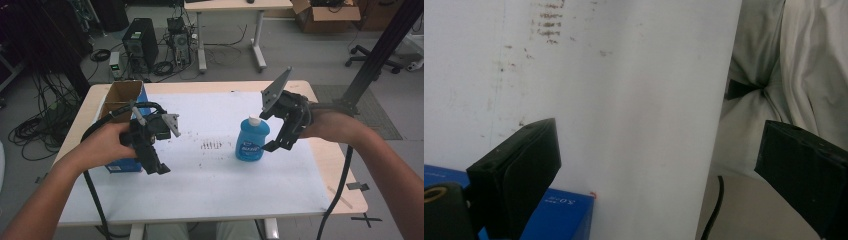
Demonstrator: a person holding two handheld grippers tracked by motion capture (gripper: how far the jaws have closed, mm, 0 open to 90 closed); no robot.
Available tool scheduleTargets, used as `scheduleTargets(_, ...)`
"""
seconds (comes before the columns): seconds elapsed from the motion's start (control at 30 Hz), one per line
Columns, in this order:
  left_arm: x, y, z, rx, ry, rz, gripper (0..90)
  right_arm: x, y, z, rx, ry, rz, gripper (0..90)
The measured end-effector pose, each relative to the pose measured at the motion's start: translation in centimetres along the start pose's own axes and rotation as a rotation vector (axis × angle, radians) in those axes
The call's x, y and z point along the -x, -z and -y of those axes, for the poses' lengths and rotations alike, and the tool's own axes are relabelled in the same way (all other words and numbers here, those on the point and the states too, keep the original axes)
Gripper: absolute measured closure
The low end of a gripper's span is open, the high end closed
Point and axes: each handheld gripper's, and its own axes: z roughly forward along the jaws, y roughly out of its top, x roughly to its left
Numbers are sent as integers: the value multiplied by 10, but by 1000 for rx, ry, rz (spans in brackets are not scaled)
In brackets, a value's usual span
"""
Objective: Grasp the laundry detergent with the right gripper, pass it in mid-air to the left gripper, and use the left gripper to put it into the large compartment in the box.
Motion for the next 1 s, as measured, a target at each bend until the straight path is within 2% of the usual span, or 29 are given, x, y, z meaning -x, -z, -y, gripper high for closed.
scheduleTargets(0.6, -2, 0, 0, 15, 15, -2, 44, 22, 1, 13, 53, -21, -5, 50)
scheduleTargets(1.0, -3, 0, 0, 15, 22, -7, 44, 37, -2, 28, 94, -43, -4, 49)
